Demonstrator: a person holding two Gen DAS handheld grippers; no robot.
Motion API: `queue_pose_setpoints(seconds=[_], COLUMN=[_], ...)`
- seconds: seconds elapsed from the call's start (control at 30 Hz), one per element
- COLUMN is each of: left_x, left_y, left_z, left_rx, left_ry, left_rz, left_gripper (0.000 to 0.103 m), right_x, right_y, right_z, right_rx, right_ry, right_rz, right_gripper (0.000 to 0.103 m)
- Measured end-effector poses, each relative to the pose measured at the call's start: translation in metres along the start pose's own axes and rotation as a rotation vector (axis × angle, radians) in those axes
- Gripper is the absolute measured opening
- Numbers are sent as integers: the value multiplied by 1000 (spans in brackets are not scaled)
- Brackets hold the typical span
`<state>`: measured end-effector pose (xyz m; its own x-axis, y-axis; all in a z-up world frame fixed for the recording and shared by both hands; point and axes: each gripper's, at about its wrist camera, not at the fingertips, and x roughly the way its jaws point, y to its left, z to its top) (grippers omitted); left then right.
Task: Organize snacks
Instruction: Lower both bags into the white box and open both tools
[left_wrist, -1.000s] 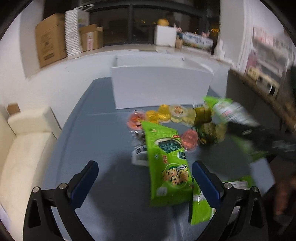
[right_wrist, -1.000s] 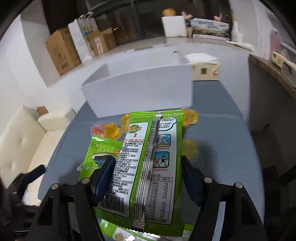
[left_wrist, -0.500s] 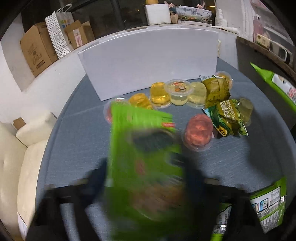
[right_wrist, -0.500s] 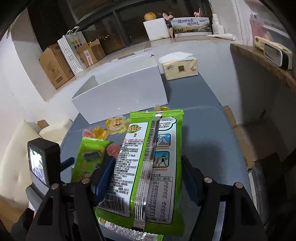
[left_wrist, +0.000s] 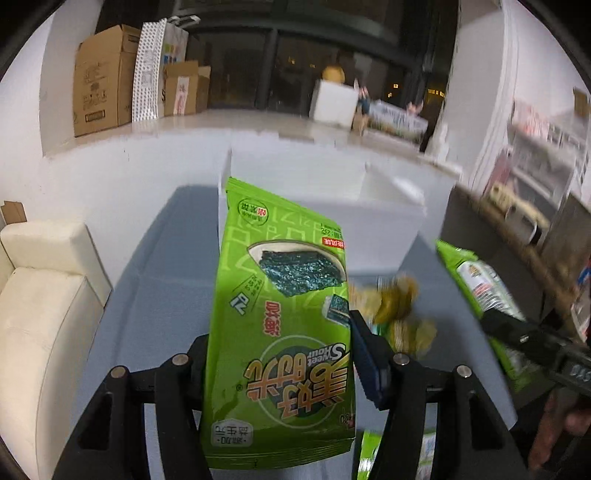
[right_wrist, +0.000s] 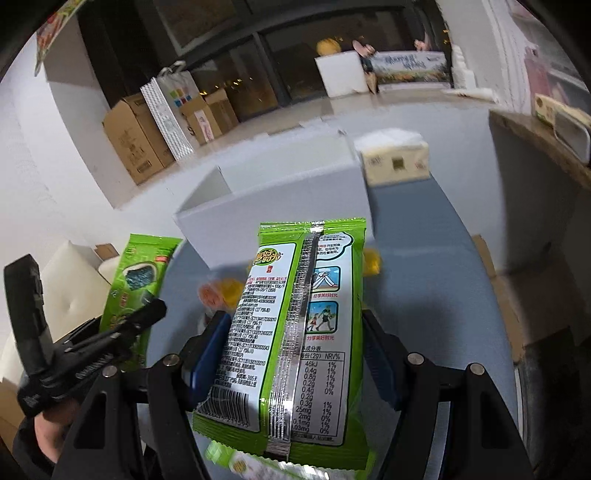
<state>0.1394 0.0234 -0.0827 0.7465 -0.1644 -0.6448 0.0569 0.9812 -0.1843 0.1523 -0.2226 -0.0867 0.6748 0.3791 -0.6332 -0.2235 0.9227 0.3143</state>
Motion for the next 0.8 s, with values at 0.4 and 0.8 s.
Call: queue_pose_setpoints(seconds=[0.4,0.8], left_x=[84,150], left_y=[-2,11], left_z=[146,175], left_rx=[35,18], left_ry=[-6,79], left_rz=[-20,-15], left_gripper=[65,103], right_x=[79,126], right_y=[16,-7], right_z=[147,198], right_rx=[-24,12], right_ry=[-43,-32], right_rz=[45,22], right_gripper=[74,100])
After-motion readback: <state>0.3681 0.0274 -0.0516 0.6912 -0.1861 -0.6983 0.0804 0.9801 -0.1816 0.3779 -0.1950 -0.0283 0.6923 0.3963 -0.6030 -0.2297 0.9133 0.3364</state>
